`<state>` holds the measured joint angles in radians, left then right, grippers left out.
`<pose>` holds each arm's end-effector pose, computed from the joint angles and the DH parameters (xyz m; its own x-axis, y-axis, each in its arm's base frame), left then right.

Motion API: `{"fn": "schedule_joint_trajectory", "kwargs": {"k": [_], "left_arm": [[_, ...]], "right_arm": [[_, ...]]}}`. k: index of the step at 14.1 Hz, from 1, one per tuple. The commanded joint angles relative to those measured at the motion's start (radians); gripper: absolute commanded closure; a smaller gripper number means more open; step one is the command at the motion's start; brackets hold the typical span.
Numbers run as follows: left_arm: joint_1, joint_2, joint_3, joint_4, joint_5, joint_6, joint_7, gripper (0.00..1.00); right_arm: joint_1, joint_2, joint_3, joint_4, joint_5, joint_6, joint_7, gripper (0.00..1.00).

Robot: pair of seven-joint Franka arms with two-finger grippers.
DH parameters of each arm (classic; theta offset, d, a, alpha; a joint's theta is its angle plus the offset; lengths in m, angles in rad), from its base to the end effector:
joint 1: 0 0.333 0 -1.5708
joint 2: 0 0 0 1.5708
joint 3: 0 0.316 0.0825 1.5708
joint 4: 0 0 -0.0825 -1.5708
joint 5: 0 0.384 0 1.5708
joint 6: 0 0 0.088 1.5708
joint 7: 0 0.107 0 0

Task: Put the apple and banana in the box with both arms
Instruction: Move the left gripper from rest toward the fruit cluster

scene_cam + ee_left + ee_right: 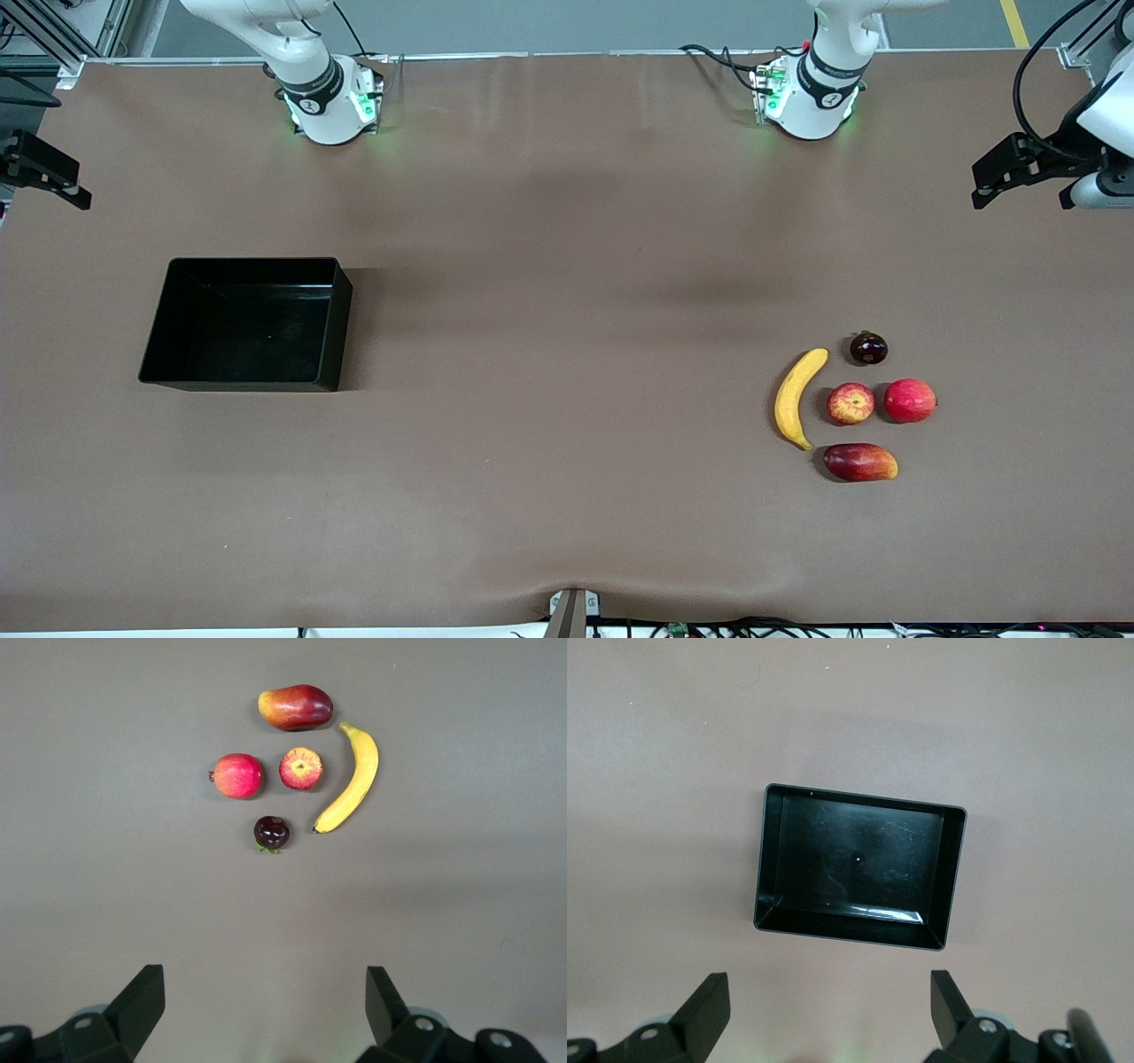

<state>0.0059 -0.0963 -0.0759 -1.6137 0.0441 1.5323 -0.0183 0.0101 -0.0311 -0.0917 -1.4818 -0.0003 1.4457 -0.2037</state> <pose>0.5194 -0.0337 0.6527 0.9986 -0.0498 0.0156 -0.0489 -0.9975 -0.0510 0.5296 -0.0443 0.6718 0.9925 0.1218 -0.0045 0.1218 -0.9925 -0.0035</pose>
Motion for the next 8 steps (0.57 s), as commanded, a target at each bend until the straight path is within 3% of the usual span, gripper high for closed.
{"fn": "schedule_joint_trajectory", "kwargs": {"k": [1, 8], "left_arm": [[0.006, 0.004, -0.004, 0.015, 0.017, -0.001, 0.001, 0.00], [0.011, 0.043, 0.011, 0.044, 0.023, -0.003, 0.014, 0.00]], "right_arm": [[-0.004, 0.004, 0.003, 0.011, 0.016, -0.010, 0.015, 0.00], [-0.006, 0.004, 0.003, 0.011, 0.016, -0.011, 0.015, 0.00]]}}
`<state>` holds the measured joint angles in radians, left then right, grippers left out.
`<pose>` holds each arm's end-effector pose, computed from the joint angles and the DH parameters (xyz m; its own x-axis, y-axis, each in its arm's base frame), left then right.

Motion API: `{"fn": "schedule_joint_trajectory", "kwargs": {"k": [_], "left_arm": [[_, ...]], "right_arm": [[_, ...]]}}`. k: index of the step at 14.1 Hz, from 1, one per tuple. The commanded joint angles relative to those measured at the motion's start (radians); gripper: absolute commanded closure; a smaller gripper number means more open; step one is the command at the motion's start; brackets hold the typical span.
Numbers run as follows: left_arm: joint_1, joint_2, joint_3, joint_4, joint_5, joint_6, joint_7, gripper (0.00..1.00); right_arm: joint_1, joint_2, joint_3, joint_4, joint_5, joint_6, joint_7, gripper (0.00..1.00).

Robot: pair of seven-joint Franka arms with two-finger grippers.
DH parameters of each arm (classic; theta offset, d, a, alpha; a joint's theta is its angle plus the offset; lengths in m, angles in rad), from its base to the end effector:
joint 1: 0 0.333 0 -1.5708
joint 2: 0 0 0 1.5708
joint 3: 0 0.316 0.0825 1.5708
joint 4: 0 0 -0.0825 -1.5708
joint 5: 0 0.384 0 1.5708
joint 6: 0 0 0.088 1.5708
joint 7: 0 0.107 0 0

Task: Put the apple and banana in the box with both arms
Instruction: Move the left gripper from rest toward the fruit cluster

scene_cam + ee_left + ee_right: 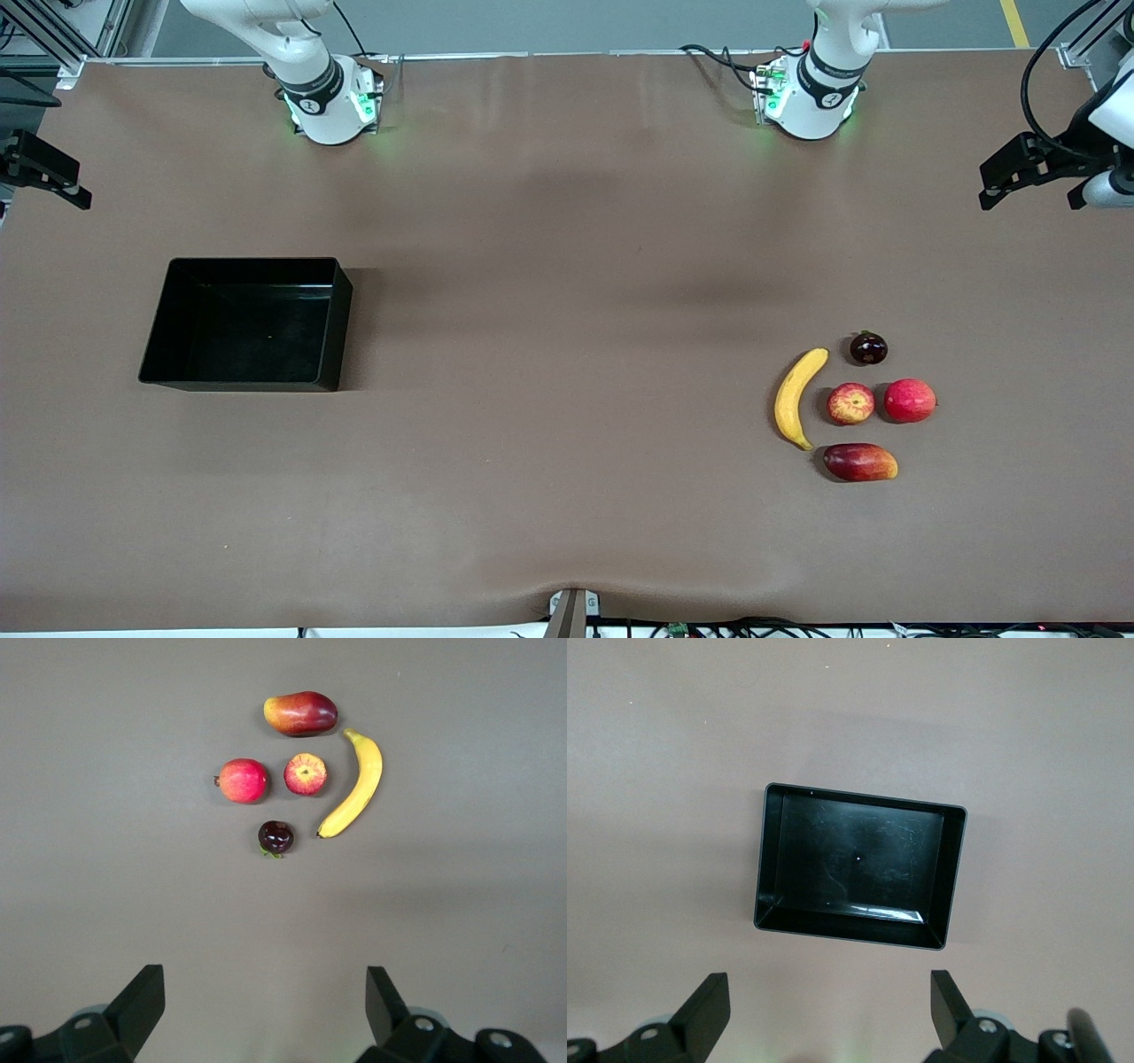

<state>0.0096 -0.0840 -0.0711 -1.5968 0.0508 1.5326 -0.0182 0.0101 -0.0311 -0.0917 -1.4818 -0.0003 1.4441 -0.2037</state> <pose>0.5237 -0.0284 0.6542 0.9989 -0.0412 0.0207 -0.0400 -0.9976 -0.0563 0.5295 -0.0443 0.6717 0.9925 0.1218 -0.0061 0.1218 -0.9925 -0.0039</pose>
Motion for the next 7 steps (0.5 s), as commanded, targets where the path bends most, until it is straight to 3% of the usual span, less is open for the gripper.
{"fn": "schedule_joint_trajectory", "kwargs": {"k": [1, 7], "left_arm": [[0.013, 0.038, 0.008, 0.021, 0.018, 0.000, 0.003, 0.00], [0.046, 0.154, 0.008, -0.031, 0.014, 0.167, 0.017, 0.00]], "right_arm": [[-0.006, 0.004, 0.003, 0.011, 0.016, -0.010, 0.015, 0.00], [-0.009, 0.007, 0.001, 0.011, 0.004, -0.011, 0.012, 0.00]]}}
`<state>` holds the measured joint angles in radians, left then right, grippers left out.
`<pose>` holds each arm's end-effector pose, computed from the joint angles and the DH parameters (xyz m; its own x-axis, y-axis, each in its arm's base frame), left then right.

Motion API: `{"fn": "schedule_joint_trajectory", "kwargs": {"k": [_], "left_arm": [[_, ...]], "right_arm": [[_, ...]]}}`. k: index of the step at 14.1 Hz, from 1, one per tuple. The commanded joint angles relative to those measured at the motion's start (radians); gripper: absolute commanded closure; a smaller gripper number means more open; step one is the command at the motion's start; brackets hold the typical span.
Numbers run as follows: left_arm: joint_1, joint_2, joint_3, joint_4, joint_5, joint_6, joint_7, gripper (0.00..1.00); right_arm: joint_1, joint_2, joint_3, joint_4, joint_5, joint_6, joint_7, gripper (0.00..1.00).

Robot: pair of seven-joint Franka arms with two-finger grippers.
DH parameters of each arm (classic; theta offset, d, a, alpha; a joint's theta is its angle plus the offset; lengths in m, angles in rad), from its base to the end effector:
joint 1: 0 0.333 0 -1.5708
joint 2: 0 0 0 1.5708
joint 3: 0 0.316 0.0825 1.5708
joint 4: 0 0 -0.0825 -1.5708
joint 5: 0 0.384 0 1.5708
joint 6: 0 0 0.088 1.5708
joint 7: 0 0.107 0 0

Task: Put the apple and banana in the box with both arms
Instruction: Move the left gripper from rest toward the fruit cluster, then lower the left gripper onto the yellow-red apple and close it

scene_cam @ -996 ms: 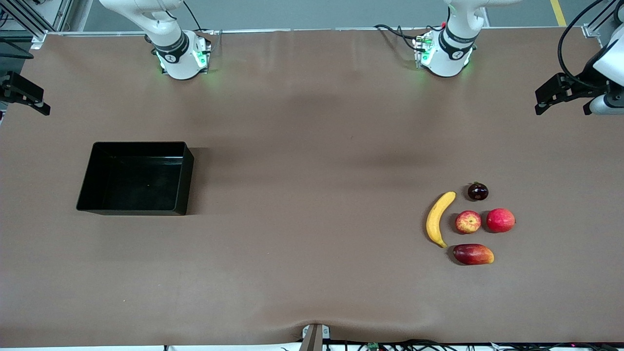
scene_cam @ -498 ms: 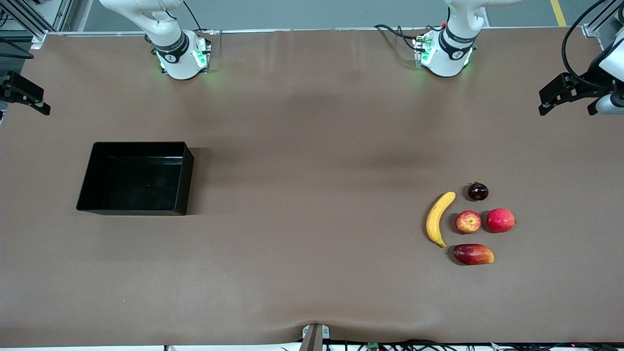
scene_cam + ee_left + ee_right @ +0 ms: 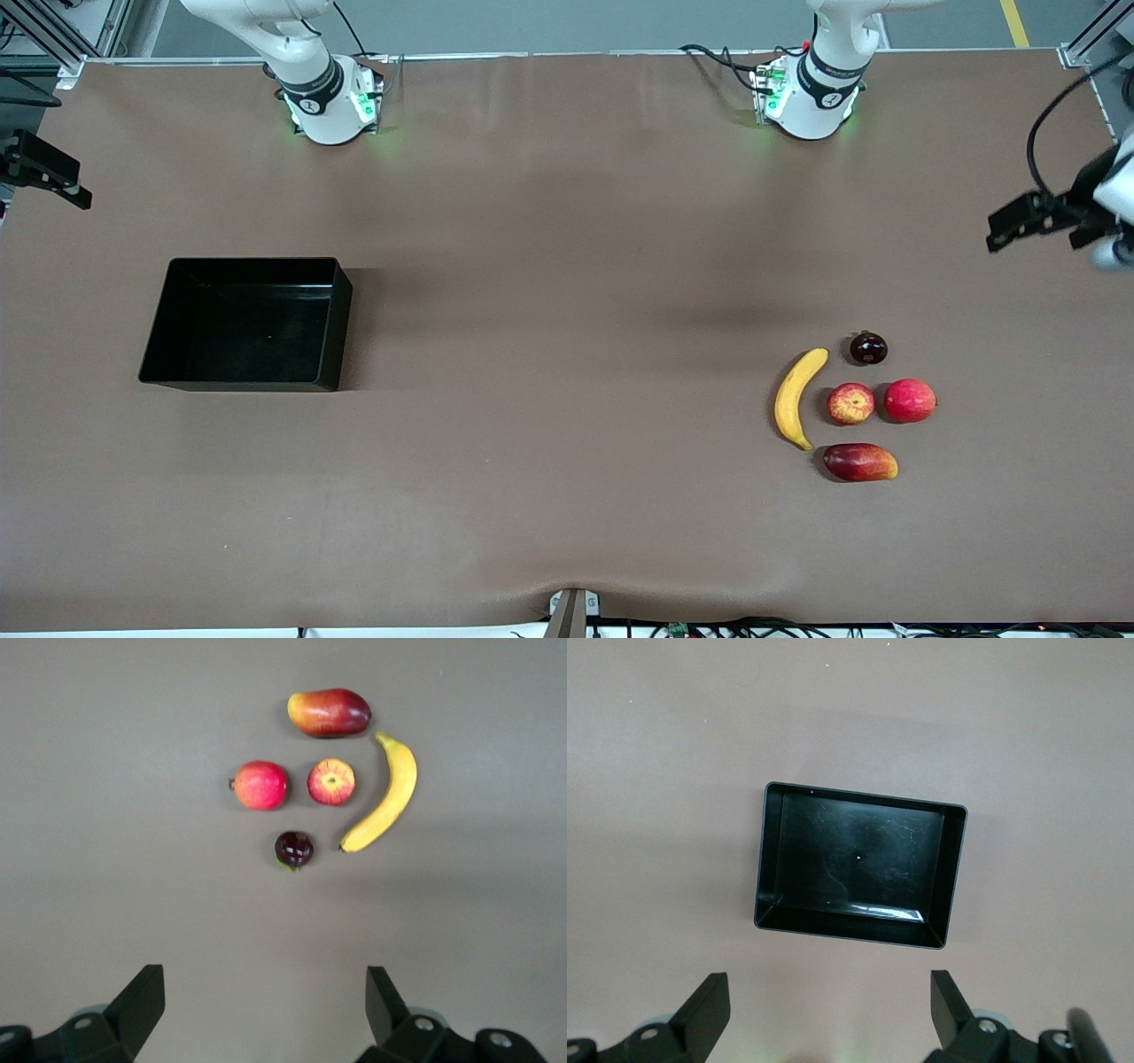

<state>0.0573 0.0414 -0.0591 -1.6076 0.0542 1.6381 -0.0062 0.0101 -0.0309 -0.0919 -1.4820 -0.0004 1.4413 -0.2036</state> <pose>0.5716 0.0051 0.5898 0.9999 0.0008 -0.0106 0.0002 -0.9987 -0.0516 0.5292 -0.0444 0.6712 0.9925 0.1215 -0.0092 0.1215 -0.9926 -0.0044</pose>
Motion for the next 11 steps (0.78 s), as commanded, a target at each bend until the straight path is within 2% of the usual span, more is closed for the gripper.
{"fn": "schedule_joint_trajectory", "kwargs": {"k": [1, 5, 7, 11], "left_arm": [[-0.004, 0.052, -0.002, -0.038, 0.013, 0.112, -0.004, 0.00], [-0.005, 0.181, -0.004, -0.087, 0.015, 0.293, -0.008, 0.00], [-0.007, 0.251, -0.008, -0.095, 0.013, 0.374, -0.008, 0.00], [-0.028, 0.371, -0.016, -0.089, 0.001, 0.453, -0.015, 0.00]], "right_arm": [[-0.013, 0.008, 0.001, 0.012, 0.000, -0.002, 0.012, 0.00], [-0.061, 0.048, 0.000, 0.016, -0.004, 0.017, 0.012, 0.00], [-0.119, 0.086, 0.000, 0.014, 0.003, 0.051, 0.004, 0.00], [-0.182, 0.173, 0.001, 0.012, 0.014, 0.057, 0.012, 0.00]]}}
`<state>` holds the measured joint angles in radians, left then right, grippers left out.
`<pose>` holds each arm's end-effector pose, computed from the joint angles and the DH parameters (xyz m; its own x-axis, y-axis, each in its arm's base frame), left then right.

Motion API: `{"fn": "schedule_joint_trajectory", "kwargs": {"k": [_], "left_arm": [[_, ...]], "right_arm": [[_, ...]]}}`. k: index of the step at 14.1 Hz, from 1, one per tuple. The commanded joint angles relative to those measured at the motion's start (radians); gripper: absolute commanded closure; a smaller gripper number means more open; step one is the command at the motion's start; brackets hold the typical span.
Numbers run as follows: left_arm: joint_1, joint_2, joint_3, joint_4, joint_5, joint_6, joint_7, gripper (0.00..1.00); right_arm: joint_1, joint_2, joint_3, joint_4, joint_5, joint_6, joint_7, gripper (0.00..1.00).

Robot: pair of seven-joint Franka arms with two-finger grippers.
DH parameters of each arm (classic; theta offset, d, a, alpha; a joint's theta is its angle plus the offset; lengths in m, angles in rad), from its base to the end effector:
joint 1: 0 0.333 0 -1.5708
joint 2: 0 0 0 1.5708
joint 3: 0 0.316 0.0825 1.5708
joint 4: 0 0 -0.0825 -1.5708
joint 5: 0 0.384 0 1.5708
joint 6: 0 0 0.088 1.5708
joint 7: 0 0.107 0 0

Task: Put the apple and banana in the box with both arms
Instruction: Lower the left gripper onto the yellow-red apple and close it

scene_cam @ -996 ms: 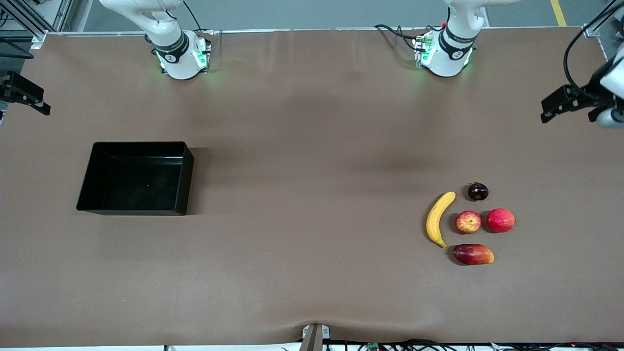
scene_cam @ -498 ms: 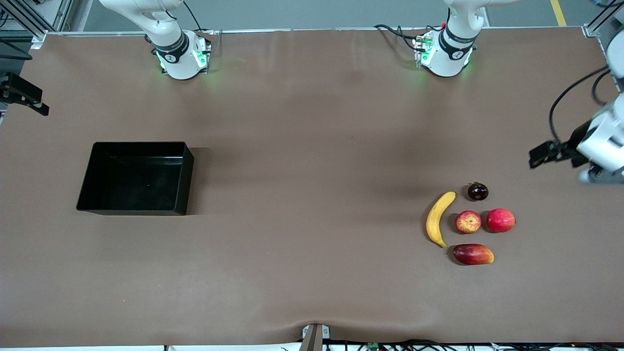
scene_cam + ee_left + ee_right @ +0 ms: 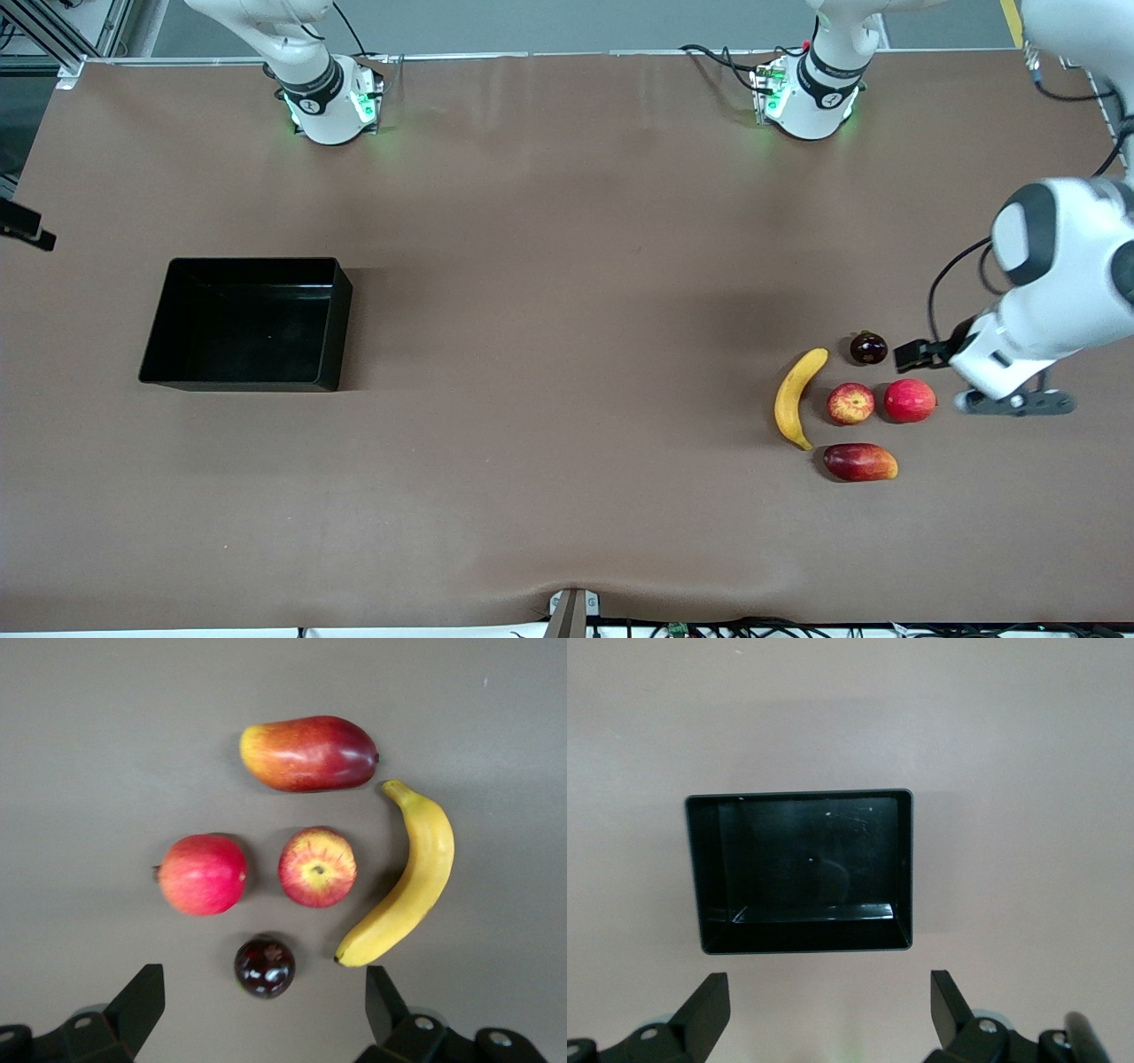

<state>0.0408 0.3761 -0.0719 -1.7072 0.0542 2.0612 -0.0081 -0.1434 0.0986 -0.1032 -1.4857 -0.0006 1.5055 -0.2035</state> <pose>0.6534 -0.0132 0.3718 0.9988 -0.0441 -0.0210 -0.0445 -0.9988 -0.0211 0.5607 -0.1381 0.6033 0.9960 -0.0427 -0.0788 -0.0432 -0.9991 -0.0053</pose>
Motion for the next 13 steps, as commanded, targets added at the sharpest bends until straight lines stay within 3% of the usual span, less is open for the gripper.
{"fn": "schedule_joint_trajectory", "kwargs": {"k": [1, 4, 8, 13], "left_arm": [[-0.021, 0.062, -0.003, 0.011, -0.001, 0.045, -0.015, 0.00], [-0.045, 0.131, -0.005, 0.021, 0.009, 0.068, -0.015, 0.00], [-0.039, 0.197, -0.003, 0.020, 0.018, 0.144, -0.012, 0.00], [-0.033, 0.250, -0.002, 0.018, 0.033, 0.229, -0.010, 0.00]], "right_arm": [[-0.051, 0.061, 0.013, 0.015, 0.016, -0.004, 0.009, 0.00], [-0.105, 0.160, 0.014, 0.016, 0.016, 0.007, -0.016, 0.00], [-0.159, 0.242, 0.013, -0.031, 0.056, 0.142, -0.168, 0.00], [-0.147, 0.273, 0.017, -0.261, 0.057, 0.427, -0.214, 0.00]]}}
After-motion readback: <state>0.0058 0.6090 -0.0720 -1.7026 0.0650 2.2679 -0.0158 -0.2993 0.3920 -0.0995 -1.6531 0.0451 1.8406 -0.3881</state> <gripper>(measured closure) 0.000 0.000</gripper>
